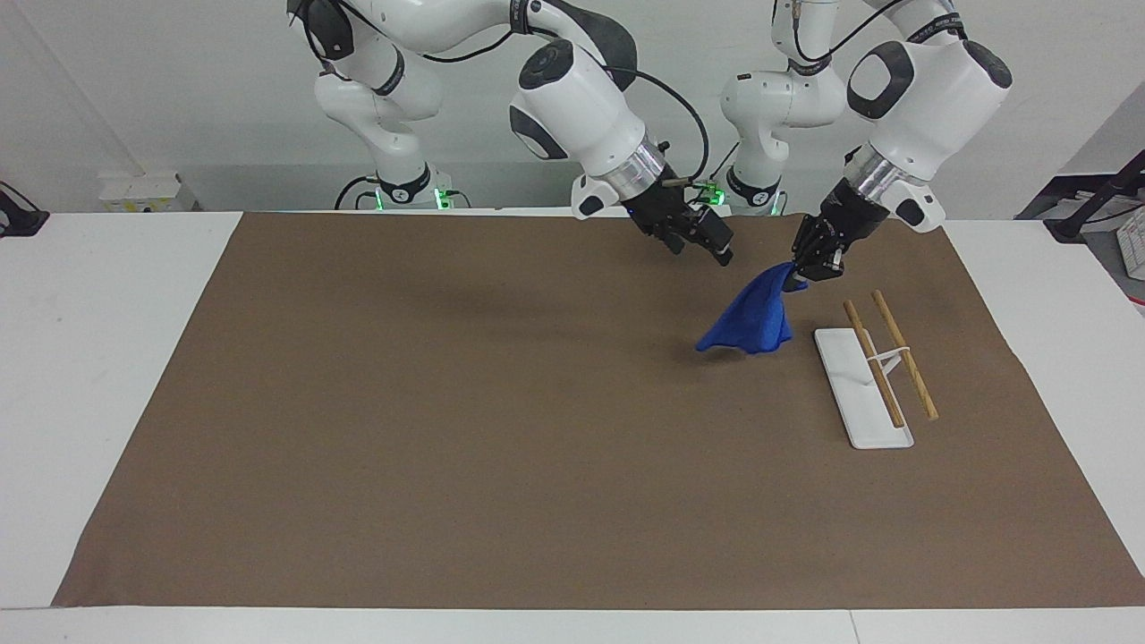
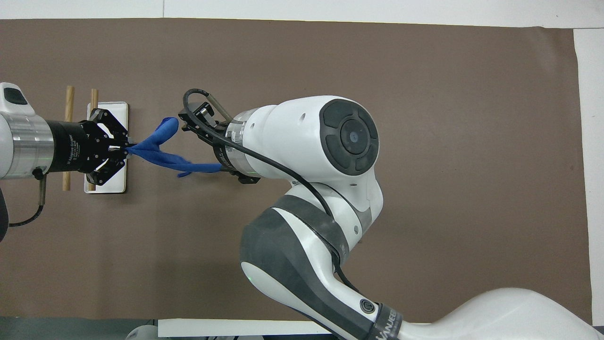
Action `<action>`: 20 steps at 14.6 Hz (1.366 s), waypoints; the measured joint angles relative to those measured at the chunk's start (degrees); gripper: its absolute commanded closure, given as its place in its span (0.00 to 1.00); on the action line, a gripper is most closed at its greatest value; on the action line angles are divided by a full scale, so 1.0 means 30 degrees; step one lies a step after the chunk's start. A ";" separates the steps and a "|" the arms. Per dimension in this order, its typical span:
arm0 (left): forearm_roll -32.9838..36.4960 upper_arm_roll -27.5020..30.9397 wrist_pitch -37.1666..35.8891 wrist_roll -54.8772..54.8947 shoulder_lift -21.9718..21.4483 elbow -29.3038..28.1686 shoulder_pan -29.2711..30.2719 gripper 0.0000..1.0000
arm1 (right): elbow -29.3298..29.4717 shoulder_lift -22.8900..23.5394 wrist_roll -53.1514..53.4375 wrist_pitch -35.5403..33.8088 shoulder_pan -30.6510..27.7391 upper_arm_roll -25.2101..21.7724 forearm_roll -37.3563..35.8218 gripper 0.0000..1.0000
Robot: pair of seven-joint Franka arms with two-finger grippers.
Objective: Right arm passes towel to left arm to hang
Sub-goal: 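Drape the towel over the rack rods with the left gripper while the right gripper withdraws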
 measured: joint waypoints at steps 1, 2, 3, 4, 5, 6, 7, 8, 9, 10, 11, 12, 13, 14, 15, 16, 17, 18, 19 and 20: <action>0.0000 0.0024 0.0055 0.1155 0.0086 0.0167 0.0004 1.00 | -0.0082 -0.0121 -0.1401 -0.1051 -0.0162 -0.0254 -0.0716 0.00; 0.0006 0.0046 0.0063 0.2194 0.0209 0.0417 0.0008 1.00 | -0.0127 -0.0373 -0.3197 -0.2388 -0.0311 -0.0755 -0.1092 0.00; 0.0051 0.0071 0.0062 0.3089 0.0355 0.0679 0.0020 0.99 | -0.0139 -0.0731 -0.5337 -0.3877 -0.0395 -0.1526 -0.1197 0.00; 0.0112 0.0120 0.0062 0.4022 0.0490 0.0900 0.0103 0.99 | -0.0140 -0.1160 -0.7696 -0.5521 -0.0453 -0.2473 -0.1218 0.00; 0.0151 0.0175 0.0062 0.5216 0.0596 0.1033 0.0363 0.99 | -0.0140 -0.1586 -0.9825 -0.7124 -0.0478 -0.3479 -0.1220 0.00; 0.0176 0.0225 0.0064 0.6872 0.0670 0.1105 0.0755 0.99 | -0.0145 -0.1992 -1.1564 -0.8559 -0.0451 -0.4525 -0.1222 0.00; 0.0178 0.0279 0.0073 0.8899 0.0713 0.1127 0.1209 0.99 | -0.0149 -0.2388 -1.3005 -0.9796 -0.0391 -0.5616 -0.1223 0.00; 0.0178 0.0321 0.0101 1.0783 0.0730 0.1131 0.1665 0.99 | -0.0150 -0.2785 -1.4121 -1.0799 -0.0331 -0.6697 -0.1228 0.00; 0.0178 0.0355 0.0183 1.2359 0.0743 0.1134 0.2036 0.99 | -0.0155 -0.3205 -1.4983 -1.1604 -0.0262 -0.7790 -0.1232 0.00; 0.0178 0.0376 0.0356 1.3722 0.0762 0.1135 0.2241 0.99 | -0.0158 -0.3646 -1.5790 -1.2204 -0.0203 -0.8877 -0.1234 0.00; 0.0178 0.0383 0.0556 1.4888 0.0783 0.1137 0.2309 1.00 | -0.0170 -0.4081 -1.6660 -1.2644 -0.0150 -0.9892 -0.1234 0.00; 0.0178 0.0378 0.0739 1.5789 0.0808 0.1138 0.2308 1.00 | -0.0196 -0.4499 -1.7666 -1.3028 -0.0016 -1.0894 -0.1235 0.00; 0.0178 0.0375 0.0857 1.6341 0.0837 0.1138 0.2317 1.00 | -0.0246 -0.4914 -1.8777 -1.3336 0.0205 -1.1923 -0.1235 0.00; 0.0178 0.0386 0.0956 1.6593 0.0871 0.1137 0.2363 1.00 | -0.0289 -0.5322 -1.9811 -1.3522 0.0378 -1.2857 -0.1236 0.00; 0.0178 0.0385 0.1054 1.6712 0.0906 0.1137 0.2487 1.00 | -0.0317 -0.5715 -2.0714 -1.3648 0.0489 -1.3735 -0.1237 0.00; 0.0173 0.0386 0.1130 1.6778 0.0950 0.1137 0.2692 1.00 | -0.0333 -0.6081 -2.1554 -1.3719 0.0564 -1.4639 -0.1238 0.00; 0.0163 0.0392 0.1185 1.6801 0.1010 0.1137 0.3000 1.00 | -0.0349 -0.6409 -2.2514 -1.3734 0.0583 -1.5551 -0.1239 0.00; 0.0160 0.0397 0.1263 1.6854 0.1083 0.1137 0.3346 1.00 | -0.0353 -0.6658 -2.3598 -1.3736 0.0574 -1.6376 -0.1239 0.00; 0.0155 0.0407 0.1432 1.6930 0.1193 0.1135 0.3664 1.00 | -0.0354 -0.6859 -2.4750 -1.3758 0.0561 -1.7186 -0.1239 0.00; 0.0150 0.0417 0.1686 1.6955 0.1357 0.1135 0.3884 1.00 | -0.0351 -0.6986 -2.5745 -1.3842 0.0553 -1.7902 -0.1239 0.00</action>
